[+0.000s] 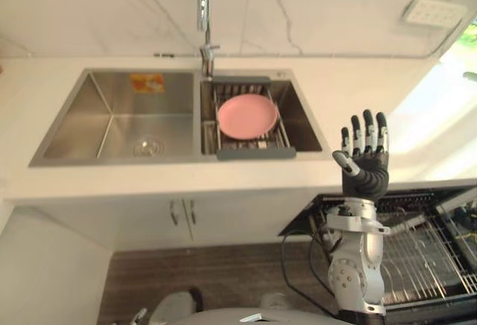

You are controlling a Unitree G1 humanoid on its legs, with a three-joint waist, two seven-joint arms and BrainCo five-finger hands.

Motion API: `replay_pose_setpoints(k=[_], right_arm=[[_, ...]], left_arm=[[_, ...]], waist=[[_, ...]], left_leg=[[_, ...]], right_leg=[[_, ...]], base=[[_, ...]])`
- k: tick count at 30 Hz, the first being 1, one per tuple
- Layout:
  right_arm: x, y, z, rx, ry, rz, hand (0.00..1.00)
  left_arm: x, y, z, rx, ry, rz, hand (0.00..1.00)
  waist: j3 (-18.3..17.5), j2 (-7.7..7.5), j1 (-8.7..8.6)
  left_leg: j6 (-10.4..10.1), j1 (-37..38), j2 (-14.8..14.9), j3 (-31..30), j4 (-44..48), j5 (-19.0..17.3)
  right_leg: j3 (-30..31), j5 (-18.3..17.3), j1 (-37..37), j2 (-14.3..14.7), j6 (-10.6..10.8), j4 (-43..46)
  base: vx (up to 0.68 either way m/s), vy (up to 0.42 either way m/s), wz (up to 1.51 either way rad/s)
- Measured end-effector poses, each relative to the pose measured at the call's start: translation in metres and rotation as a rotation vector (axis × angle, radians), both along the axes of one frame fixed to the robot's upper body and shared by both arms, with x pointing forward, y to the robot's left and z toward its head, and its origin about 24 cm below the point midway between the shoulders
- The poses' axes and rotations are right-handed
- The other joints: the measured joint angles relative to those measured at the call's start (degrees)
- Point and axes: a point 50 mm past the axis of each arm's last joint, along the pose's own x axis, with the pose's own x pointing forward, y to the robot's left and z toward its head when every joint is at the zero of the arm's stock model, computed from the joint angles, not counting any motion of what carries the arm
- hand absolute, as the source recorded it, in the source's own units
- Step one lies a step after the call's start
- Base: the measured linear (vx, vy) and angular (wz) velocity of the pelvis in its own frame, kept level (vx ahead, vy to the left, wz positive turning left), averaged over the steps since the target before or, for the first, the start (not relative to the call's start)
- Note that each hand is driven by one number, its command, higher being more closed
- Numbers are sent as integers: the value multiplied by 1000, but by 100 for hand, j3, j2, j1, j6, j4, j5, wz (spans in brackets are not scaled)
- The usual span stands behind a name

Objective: Walk over to the sink, pick up the cup, carry it to the dishwasher, place the cup inside the dishwasher, then close the dishwasher door

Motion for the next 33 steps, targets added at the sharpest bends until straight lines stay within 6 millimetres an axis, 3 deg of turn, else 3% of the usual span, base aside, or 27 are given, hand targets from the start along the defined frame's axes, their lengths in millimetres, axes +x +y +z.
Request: replay_pose_setpoints(k=[2,3,4,6,7,8,11,12,18,22,25,26,30,33], right_arm=[[1,2,-2,3,-7,23,0],[2,2,-2,8,-14,28,0],[2,1,0,16,-41,29,0],[2,0,8,39,-120,32,0],[5,-1,13,75,-161,52,0],[7,-1,15,90,-172,67,0],[8,-3,17,88,-181,82,0],[12,14,13,12,-108,152,0],[12,14,13,9,-108,151,0],[13,14,12,-106,-73,133,0],[15,13,12,-341,-1,116,0],[16,9,13,-522,43,71,0],[15,3,28,-930,94,-99,0],[15,2,30,-1130,117,-181,0]], left_arm=[[11,0,1,13,-18,-43,0],[14,0,1,15,-21,-51,0],[17,-1,1,16,-27,-67,0],[17,5,3,34,-24,-91,0],[18,6,2,34,-11,-96,0],[18,-1,0,21,-9,-112,0],[19,-16,-3,3,15,-175,0],[16,-12,-3,33,57,-245,0],[16,-12,-3,36,54,-245,0],[16,-8,-2,65,52,-229,0],[18,-4,0,102,38,-201,0],[19,-1,1,118,32,-182,0],[17,0,2,161,44,-201,0],[21,0,2,163,35,-204,0]], waist=[[-1,41,-76],[5,53,-93],[18,84,-101],[-50,-39,-101],[-90,-70,-86],[-90,122,-69],[-98,456,-107],[-115,369,14],[-111,362,54],[-113,297,122],[-99,218,146],[-94,174,171],[-87,130,201],[-79,105,174]], left_leg=[[-161,242,206,13,-80,51],[-173,288,269,12,-58,57],[-241,428,373,-19,-49,13],[-461,553,361,-64,88,-211],[-628,646,407,-174,249,-505],[-640,657,565,-211,312,-559],[-704,730,762,-500,199,-664],[-696,910,635,-766,-183,-608],[-695,906,650,-772,-202,-604],[-716,911,678,-726,-305,-538],[-767,915,755,-465,-365,-447],[-797,914,797,-329,-367,-430],[-810,916,806,-292,-366,-422],[-814,919,805,-281,-366,-419]], right_leg=[[-710,-262,-366,137,-358,-793],[-830,-249,-389,166,-391,-1058],[-974,-61,-370,232,-490,-1717],[-943,1119,-319,271,-626,-2808],[-864,1334,-107,303,-370,-3013],[-910,1355,32,455,-402,-3162],[-1014,1379,231,735,-456,-3486],[-1117,2078,951,759,-336,-4898],[-1144,2083,963,742,-330,-4929],[-1291,2209,1077,725,-329,-5186],[-1440,2200,1146,710,-320,-5217],[-1478,2191,1164,711,-331,-5218],[-1474,2194,1170,711,-335,-5219],[-1469,2207,1170,710,-351,-5220]], base=[[273,-101,7],[342,-173,7],[346,-195,7],[290,-196,2],[208,-191,-3],[275,-271,-1],[126,-141,-2],[54,-59,-1],[0,0,1],[0,-6,7],[-9,-10,24],[-19,-11,15],[-5,-3,2],[-21,0,-1]])
